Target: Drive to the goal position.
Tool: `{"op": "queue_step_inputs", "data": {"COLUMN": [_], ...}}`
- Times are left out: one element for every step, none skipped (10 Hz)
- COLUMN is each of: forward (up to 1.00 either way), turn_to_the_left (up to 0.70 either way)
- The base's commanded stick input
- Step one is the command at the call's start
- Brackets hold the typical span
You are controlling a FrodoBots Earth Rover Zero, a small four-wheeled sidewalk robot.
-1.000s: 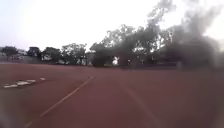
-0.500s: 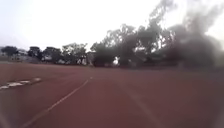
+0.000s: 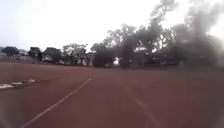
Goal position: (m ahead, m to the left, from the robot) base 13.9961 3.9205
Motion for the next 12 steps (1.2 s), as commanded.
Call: {"op": "queue_step_inputs", "data": {"forward": [0.70, 0.70, 0.70, 0.70, 0.70, 0.70, 0.70, 0.70, 0.70, 0.70, 0.70, 0.70], "turn_to_the_left": [-0.12, -0.04, 0.00, 0.00, 0.00, 0.00, 0.00, 0.00, -0.17, -0.24, -0.08, 0.00]}}
